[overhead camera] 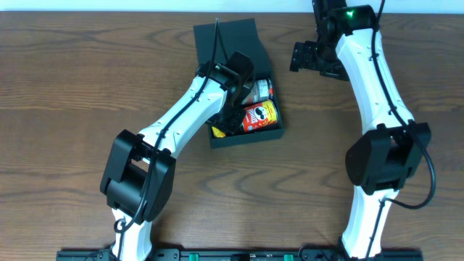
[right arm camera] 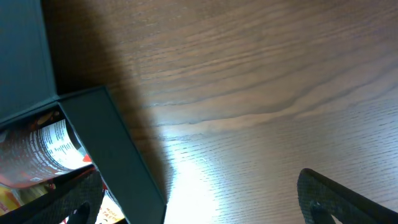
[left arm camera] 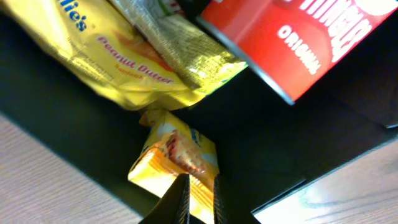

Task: Pack container
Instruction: 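Withdraw the left arm and bring both grippers to the box lid, then grip the raised box lid with both grippers and start closing it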

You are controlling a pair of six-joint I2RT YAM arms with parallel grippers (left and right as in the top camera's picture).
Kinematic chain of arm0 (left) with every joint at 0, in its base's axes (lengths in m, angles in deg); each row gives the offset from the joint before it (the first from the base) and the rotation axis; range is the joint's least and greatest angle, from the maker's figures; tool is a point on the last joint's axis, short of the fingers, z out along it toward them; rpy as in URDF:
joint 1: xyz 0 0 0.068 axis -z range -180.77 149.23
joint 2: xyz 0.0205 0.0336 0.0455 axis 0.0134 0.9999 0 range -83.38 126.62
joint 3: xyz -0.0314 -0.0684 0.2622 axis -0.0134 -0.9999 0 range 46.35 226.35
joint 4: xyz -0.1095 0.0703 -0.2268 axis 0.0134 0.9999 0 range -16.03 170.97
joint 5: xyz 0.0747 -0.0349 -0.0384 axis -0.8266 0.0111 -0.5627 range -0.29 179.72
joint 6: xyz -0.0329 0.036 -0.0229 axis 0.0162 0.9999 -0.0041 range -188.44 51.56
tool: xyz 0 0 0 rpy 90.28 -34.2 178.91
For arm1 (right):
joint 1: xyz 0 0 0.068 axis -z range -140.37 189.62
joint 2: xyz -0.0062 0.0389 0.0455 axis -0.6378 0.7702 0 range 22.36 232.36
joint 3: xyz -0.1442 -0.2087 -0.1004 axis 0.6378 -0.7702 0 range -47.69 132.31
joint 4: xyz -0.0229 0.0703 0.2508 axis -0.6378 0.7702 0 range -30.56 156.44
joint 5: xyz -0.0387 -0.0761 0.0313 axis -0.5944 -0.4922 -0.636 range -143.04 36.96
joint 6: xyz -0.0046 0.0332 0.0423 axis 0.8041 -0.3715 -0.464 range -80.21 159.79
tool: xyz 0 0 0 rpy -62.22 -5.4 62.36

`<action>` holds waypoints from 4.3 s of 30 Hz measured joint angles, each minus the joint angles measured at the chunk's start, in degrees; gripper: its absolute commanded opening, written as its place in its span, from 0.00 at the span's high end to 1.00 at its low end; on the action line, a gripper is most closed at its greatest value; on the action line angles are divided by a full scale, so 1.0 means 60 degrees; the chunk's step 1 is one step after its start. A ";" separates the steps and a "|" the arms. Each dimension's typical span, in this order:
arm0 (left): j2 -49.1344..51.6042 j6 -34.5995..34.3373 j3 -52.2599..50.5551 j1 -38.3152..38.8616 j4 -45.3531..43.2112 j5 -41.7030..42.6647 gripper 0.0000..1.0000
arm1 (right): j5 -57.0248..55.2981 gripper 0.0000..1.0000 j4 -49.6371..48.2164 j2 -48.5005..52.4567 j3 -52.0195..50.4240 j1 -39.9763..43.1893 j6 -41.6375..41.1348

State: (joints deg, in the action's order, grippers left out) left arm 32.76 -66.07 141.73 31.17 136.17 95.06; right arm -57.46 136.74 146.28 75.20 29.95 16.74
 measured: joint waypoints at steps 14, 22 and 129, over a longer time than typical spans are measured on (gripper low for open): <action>-0.0470 -0.0605 0.0193 0.0000 0.0171 -0.0579 0.71 | 0.0189 0.06 0.0178 0.0000 0.0000 0.0000 0.0007; -0.3235 -0.0823 0.0772 -0.0382 0.0295 -0.2488 0.43 | 0.0539 0.08 0.0947 -0.0117 -0.0004 -0.0007 0.0539; 0.3078 -1.1457 0.0929 -0.4601 -0.9912 0.6368 0.94 | 0.5406 0.99 -0.5045 0.2721 -0.0022 0.0703 -0.2616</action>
State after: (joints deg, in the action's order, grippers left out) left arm 51.23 -134.81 147.30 3.57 76.70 133.26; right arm -25.03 106.47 162.60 75.07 34.17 1.05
